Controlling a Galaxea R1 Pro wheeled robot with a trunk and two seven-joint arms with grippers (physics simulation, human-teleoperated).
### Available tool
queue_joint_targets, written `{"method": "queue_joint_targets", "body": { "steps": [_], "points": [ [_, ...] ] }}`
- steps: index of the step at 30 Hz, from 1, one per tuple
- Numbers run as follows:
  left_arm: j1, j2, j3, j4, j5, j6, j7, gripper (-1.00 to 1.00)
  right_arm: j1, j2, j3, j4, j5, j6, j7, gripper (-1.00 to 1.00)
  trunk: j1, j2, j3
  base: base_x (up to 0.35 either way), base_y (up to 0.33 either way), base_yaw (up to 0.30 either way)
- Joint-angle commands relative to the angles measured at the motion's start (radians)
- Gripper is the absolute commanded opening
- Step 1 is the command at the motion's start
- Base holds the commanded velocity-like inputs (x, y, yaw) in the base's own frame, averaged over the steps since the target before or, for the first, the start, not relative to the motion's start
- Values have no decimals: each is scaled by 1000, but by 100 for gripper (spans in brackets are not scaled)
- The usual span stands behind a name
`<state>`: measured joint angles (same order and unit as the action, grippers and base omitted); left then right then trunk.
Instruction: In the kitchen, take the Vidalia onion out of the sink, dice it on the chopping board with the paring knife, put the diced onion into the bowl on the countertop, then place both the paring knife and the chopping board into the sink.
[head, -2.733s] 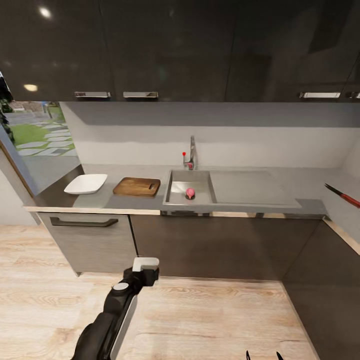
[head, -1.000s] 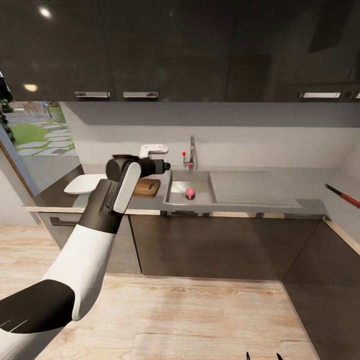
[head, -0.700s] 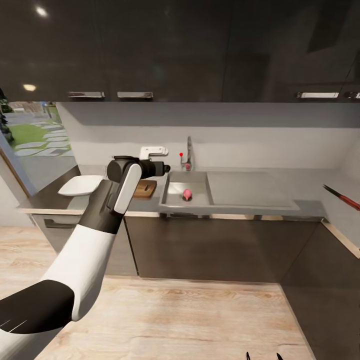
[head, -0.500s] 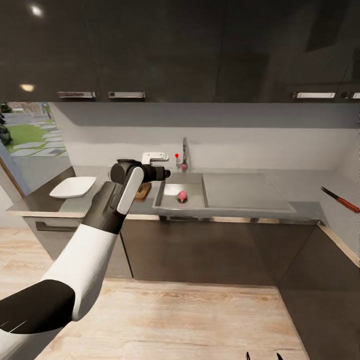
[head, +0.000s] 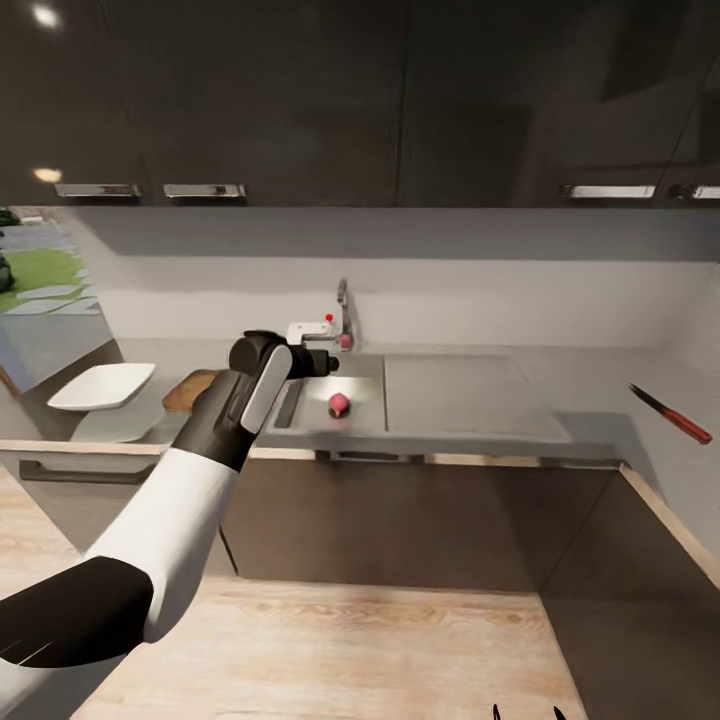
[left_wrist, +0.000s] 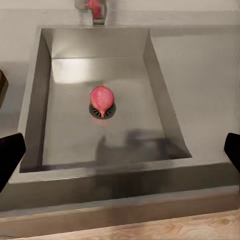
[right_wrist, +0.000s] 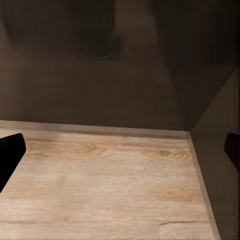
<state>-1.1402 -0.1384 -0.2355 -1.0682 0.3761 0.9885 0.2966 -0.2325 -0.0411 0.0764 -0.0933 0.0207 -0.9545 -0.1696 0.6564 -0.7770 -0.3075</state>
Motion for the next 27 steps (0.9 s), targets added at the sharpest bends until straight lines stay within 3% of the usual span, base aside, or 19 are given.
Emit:
{"method": "queue_joint_targets", "body": {
  "steps": [1,14,22,27],
  "points": [
    [-1,1,-1,7,10,3,10,100,-1,0,8,1,2,-1,-10,100,1,-1,-1,251,-219,0],
    [-1,3,1,62,10,1,10,100,-1,0,8,40,2,19,-10,100,1,-1,-1,304,-53,0],
    [-1,3,0,81,9,0,9,100,-1,12,7,72,1,254,-5,100,1,-1,-1,308,-1,0],
    [-1,3,-1,120,9,-30,9,100,-1,16,6,76,-10,304,-6,100,1,-1,-1,233,0,0]
  ]
}}
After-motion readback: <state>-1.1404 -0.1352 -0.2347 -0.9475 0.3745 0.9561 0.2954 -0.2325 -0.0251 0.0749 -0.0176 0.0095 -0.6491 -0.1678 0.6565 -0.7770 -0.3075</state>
